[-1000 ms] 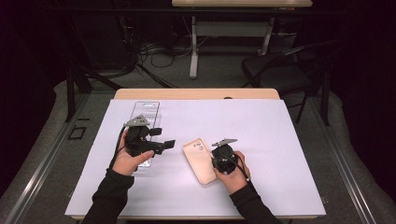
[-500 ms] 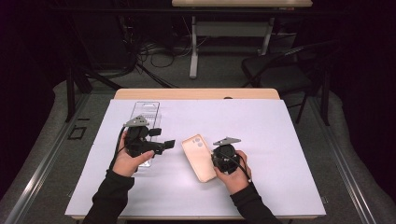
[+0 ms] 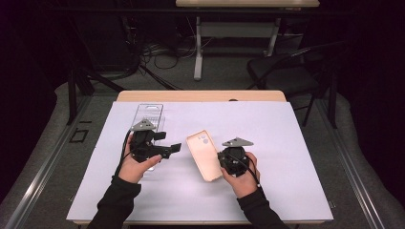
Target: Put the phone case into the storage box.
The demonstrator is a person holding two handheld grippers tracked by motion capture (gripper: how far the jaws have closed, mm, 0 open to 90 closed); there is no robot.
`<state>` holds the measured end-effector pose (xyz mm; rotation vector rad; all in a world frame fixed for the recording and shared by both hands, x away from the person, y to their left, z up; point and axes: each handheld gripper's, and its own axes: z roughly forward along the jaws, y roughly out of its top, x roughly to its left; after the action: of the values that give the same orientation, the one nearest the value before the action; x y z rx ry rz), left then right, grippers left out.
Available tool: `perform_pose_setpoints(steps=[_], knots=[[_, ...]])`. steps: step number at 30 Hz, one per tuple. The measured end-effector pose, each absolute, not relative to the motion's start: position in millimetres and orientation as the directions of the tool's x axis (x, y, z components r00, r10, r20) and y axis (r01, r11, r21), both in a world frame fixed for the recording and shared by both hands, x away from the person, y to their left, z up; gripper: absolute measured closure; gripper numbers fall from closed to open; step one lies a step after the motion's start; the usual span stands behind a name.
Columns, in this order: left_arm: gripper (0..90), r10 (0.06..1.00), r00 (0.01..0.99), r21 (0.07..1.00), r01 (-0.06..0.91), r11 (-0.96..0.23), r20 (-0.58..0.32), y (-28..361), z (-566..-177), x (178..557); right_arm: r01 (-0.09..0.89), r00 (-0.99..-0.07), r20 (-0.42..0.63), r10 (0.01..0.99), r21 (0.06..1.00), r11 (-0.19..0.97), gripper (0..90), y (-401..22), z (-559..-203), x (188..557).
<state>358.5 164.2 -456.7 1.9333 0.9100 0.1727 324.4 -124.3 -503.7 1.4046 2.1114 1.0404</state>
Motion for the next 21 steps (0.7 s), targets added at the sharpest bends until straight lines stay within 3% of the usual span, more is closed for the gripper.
perform_pose_setpoints(steps=[21], knots=[[23.6,0.63,0.702,0.799,0.564,-0.208,-0.332,147.3,-455.3,349.7,0.531,-0.385,0.093,0.918,0.836,0.137,87.2,-133.9,-487.8,317.7]])
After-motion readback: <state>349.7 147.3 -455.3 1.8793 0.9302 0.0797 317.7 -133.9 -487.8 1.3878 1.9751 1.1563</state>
